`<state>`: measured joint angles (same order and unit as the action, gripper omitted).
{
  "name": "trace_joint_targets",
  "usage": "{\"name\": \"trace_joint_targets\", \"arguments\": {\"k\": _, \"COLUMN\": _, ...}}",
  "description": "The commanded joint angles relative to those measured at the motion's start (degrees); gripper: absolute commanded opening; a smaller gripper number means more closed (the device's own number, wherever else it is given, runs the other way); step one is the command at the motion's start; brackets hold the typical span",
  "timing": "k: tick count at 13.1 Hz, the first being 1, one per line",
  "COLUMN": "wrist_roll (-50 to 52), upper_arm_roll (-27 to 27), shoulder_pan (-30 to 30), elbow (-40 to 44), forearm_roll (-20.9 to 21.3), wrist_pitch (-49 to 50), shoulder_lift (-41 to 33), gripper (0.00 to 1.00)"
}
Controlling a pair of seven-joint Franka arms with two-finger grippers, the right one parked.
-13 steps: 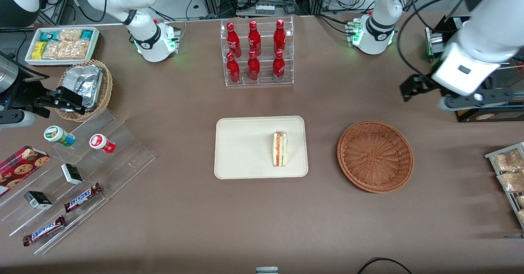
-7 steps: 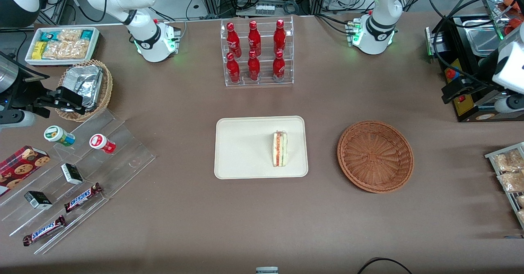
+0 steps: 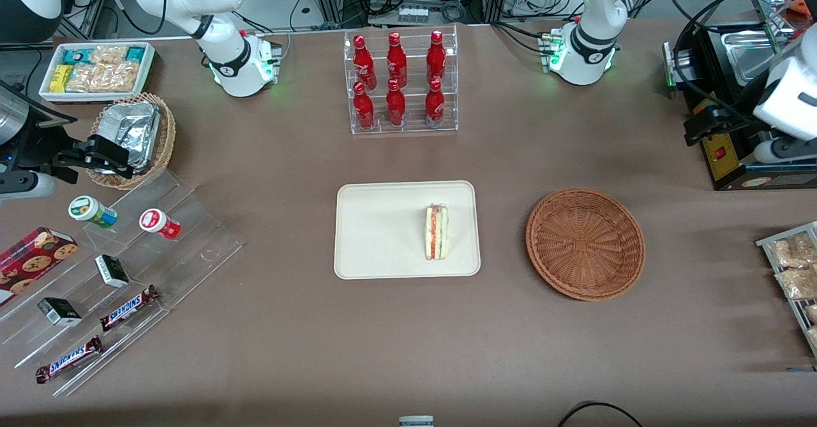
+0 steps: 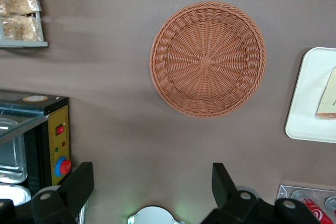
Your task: Place sandwich from basket to tray
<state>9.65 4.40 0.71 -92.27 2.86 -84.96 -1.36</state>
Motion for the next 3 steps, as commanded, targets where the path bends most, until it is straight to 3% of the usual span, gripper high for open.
{"name": "trace_joint_targets", "arguments": {"k": 1, "wrist_roll": -1.12, "upper_arm_roll": 0.26, "shoulder_pan": 0.26, "elbow": -4.14, "forearm_roll": -1.02, "wrist_pitch": -4.42, "shoulder_lift": -1.02, "gripper": 0.99}}
{"name": "trace_joint_targets", "arguments": {"k": 3, "wrist_roll": -0.95, "upper_arm_roll": 0.34, "shoulder_pan": 0.17, "elbow": -4.15, "forearm_roll": -1.11, "wrist_pitch": -6.61, "shoulder_lift": 0.12, "gripper": 0.99}}
